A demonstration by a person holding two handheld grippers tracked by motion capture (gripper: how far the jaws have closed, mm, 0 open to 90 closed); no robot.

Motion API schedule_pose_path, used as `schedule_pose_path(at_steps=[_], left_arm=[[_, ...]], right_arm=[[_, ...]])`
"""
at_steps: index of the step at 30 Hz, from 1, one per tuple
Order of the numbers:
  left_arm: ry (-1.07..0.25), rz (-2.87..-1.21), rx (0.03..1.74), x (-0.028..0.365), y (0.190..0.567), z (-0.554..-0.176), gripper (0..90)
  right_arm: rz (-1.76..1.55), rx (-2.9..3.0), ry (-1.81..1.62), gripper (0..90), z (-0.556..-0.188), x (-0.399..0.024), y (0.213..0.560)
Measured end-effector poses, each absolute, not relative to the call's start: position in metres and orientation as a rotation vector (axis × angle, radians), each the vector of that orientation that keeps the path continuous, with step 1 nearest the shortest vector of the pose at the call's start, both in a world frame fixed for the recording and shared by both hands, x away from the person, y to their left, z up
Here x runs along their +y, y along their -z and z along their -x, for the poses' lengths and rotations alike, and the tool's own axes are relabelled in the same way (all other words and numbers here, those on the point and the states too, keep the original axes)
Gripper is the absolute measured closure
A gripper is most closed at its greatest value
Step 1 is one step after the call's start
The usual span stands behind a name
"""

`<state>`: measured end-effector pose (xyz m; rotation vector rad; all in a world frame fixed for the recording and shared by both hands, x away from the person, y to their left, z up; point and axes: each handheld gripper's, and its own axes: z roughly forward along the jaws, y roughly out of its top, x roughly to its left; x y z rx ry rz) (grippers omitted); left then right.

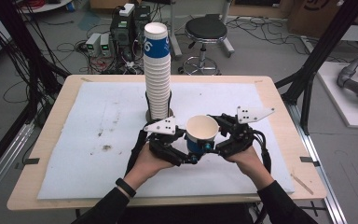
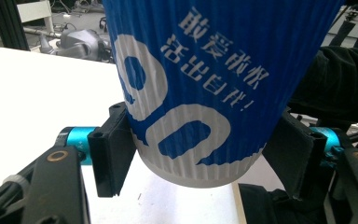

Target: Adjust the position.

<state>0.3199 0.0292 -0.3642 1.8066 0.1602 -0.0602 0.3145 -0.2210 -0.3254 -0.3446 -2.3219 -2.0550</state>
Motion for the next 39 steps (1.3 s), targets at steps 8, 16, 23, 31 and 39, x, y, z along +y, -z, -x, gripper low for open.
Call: schedule_pose_path(at_steps=[8,16,23,31,39], left_arm=[[0.061,-1.809,0.161,0.030,0.365,-0.321,30.1],[0.065,-1.799,0.168,0.030,0.364,-0.320,28.5],[0.062,-1.783,0.198,0.031,0.362,-0.321,16.4],[0.017,-1.784,0.212,0.042,0.356,-0.320,15.0],[-0.027,-1.762,0.229,0.058,0.346,-0.320,15.0]], right_arm=[[0.359,-2.309,2.048,18.4,-0.315,-0.222,0.326],[0.356,-2.305,2.053,19.8,-0.316,-0.222,0.325],[0.360,-2.322,2.057,20.1,-0.316,-0.224,0.326],[0.374,-2.337,2.072,20.1,-0.318,-0.229,0.325],[0.386,-2.361,2.079,20.2,-0.318,-0.234,0.324]])
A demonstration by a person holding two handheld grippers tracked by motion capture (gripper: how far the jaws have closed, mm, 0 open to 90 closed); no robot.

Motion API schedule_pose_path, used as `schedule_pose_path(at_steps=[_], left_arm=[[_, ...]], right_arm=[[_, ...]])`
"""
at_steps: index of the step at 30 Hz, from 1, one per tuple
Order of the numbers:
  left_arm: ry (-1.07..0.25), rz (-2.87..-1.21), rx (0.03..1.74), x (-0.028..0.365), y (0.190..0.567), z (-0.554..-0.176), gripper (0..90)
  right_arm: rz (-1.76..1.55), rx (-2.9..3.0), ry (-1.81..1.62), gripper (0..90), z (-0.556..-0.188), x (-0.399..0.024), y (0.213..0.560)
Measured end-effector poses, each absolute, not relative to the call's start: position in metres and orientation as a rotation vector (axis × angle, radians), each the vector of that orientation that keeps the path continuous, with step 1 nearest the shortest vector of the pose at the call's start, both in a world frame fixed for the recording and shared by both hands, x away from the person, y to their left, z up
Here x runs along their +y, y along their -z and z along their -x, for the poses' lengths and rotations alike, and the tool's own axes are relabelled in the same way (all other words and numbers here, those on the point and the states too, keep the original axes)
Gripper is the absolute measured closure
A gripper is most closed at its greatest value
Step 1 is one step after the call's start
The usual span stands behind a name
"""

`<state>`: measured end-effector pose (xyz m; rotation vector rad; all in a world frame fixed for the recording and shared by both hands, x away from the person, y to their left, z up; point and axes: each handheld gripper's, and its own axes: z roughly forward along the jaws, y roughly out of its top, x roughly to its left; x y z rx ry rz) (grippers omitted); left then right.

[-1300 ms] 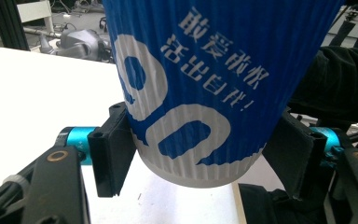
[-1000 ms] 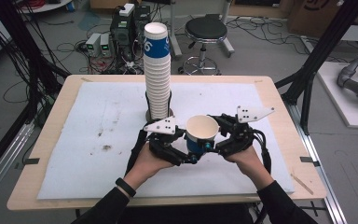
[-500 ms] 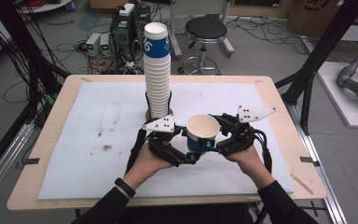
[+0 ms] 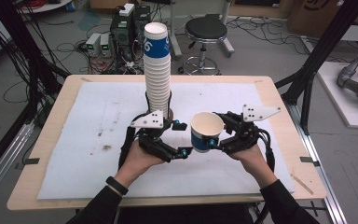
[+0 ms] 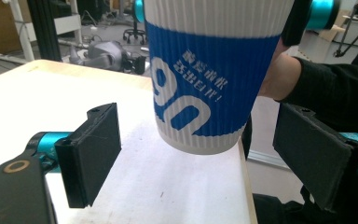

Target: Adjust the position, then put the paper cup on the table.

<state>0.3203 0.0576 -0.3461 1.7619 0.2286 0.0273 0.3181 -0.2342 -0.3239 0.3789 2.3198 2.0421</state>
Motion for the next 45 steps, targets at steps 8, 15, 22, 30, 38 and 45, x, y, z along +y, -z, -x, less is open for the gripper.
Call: schedule_pose_path(at_steps=[8,15,22,30,38,45], left_arm=[[-0.071,-1.728,0.240,0.074,0.336,-0.320,15.0],[-0.111,-1.701,0.260,0.091,0.330,-0.318,15.0],[-0.149,-1.664,0.291,0.110,0.324,-0.318,15.0],[-0.172,-1.651,0.297,0.118,0.320,-0.317,15.0],[-0.200,-1.651,0.313,0.121,0.320,-0.315,15.0],[-0.235,-1.648,0.320,0.127,0.323,-0.311,15.1]], right_arm=[[-0.387,2.307,-2.018,20.2,-0.318,-0.239,0.324],[-0.403,2.290,-2.012,20.2,-0.318,-0.245,0.323],[-0.412,2.271,-2.013,20.3,-0.319,-0.250,0.322],[-0.421,2.256,-2.009,20.3,-0.318,-0.254,0.320],[-0.418,2.250,-1.995,20.3,-0.319,-0.255,0.319],[-0.427,2.247,-1.971,20.3,-0.320,-0.257,0.319]])
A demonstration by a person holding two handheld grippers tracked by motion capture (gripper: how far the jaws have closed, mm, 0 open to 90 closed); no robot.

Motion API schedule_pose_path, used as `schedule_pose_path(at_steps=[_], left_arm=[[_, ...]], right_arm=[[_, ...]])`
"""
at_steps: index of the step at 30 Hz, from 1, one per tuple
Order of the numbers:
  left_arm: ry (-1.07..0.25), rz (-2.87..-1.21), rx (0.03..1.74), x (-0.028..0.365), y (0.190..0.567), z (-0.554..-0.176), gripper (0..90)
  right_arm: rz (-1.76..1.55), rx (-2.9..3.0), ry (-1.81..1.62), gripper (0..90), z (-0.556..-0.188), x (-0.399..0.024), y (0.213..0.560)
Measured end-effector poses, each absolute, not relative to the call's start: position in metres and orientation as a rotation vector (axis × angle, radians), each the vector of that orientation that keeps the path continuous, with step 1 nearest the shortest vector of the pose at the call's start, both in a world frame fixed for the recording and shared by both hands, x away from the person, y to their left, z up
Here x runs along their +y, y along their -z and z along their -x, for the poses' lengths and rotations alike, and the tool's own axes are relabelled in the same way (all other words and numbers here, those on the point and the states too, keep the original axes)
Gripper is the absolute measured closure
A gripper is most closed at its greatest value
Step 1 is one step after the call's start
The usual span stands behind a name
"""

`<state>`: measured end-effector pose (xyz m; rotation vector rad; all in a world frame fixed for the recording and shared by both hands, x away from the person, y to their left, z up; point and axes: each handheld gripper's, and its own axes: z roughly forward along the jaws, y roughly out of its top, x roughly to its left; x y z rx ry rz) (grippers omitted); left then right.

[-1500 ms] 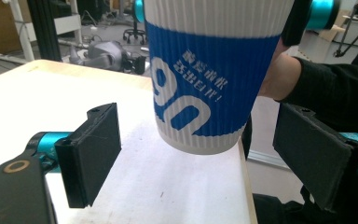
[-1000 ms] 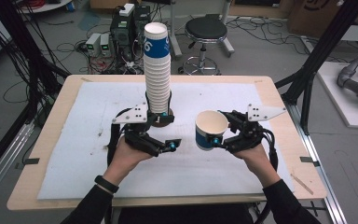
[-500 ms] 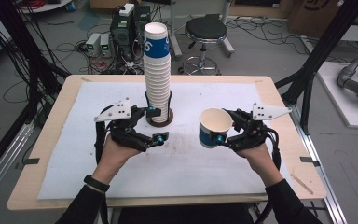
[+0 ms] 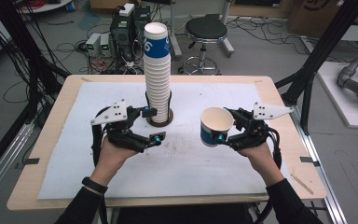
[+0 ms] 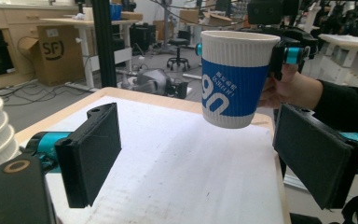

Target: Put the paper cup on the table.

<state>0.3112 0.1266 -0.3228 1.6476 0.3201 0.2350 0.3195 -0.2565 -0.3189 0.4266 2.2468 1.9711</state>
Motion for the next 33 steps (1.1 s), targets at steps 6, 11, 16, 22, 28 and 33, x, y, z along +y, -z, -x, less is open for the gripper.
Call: schedule_pose_path(at_steps=[6,11,16,22,28,33], left_arm=[[-0.247,-1.642,0.332,0.135,0.327,-0.306,15.1],[-0.261,-1.632,0.348,0.143,0.329,-0.306,15.1],[-0.260,-1.627,0.362,0.146,0.332,-0.307,15.1],[-0.272,-1.630,0.371,0.147,0.336,-0.307,15.1],[-0.276,-1.634,0.381,0.147,0.340,-0.306,15.2],[-0.278,-1.634,0.386,0.148,0.343,-0.307,15.2]], right_arm=[[-0.426,2.244,-1.952,20.3,-0.318,-0.257,0.319],[-0.435,2.239,-1.943,20.3,-0.318,-0.259,0.319],[-0.446,2.226,-1.917,20.3,-0.321,-0.262,0.320],[-0.465,2.188,-1.882,20.2,-0.324,-0.266,0.319],[-0.508,2.152,-1.852,20.2,-0.330,-0.274,0.322],[-0.549,2.145,-1.835,20.2,-0.333,-0.279,0.326]])
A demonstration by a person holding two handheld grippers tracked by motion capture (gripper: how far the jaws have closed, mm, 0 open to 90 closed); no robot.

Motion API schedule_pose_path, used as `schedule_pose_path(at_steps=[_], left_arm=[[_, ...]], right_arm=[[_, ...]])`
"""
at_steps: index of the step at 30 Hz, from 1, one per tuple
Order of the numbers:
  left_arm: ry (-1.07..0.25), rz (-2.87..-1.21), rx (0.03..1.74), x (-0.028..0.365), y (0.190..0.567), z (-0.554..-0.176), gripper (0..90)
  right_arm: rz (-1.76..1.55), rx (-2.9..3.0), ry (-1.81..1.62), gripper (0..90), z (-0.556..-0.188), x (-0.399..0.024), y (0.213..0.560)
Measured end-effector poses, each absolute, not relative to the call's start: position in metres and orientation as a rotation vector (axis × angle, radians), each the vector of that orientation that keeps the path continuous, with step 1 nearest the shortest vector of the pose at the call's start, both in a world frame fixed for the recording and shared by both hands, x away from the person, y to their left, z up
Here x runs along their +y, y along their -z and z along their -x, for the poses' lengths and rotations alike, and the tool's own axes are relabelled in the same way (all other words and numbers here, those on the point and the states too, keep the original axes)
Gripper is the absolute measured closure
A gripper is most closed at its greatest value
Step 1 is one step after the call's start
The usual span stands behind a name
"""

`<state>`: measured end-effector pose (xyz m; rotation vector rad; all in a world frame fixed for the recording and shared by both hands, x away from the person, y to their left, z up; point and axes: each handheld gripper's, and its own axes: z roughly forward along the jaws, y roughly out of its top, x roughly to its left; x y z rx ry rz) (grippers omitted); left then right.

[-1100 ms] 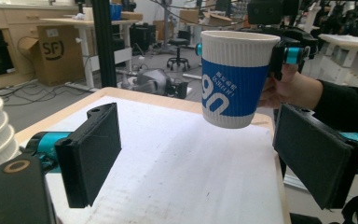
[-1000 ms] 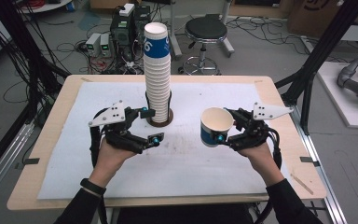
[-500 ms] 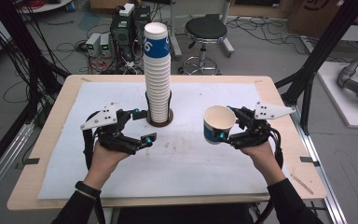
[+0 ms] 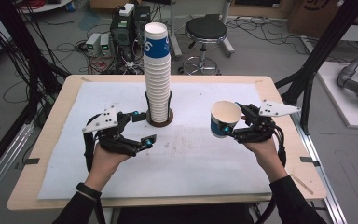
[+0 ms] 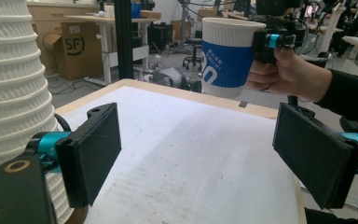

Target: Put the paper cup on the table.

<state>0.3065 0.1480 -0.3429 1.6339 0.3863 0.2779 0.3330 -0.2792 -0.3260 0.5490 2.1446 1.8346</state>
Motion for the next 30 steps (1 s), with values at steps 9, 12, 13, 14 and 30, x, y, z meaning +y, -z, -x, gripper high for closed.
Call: schedule_pose_path(at_steps=[9,12,13,14,30], left_arm=[[-0.274,-1.655,0.405,0.146,0.351,-0.309,15.3],[-0.271,-1.664,0.408,0.145,0.354,-0.310,15.5],[-0.268,-1.666,0.410,0.144,0.354,-0.310,15.5],[-0.266,-1.668,0.409,0.144,0.355,-0.310,15.5],[-0.251,-1.673,0.404,0.142,0.358,-0.310,15.5]], right_arm=[[-0.626,2.106,-1.803,20.2,-0.341,-0.291,0.335],[-0.655,2.087,-1.786,20.2,-0.343,-0.296,0.338],[-0.665,2.082,-1.779,20.2,-0.343,-0.297,0.339],[-0.677,2.069,-1.772,20.2,-0.344,-0.298,0.340],[-0.846,1.969,-1.713,20.1,-0.359,-0.312,0.368]])
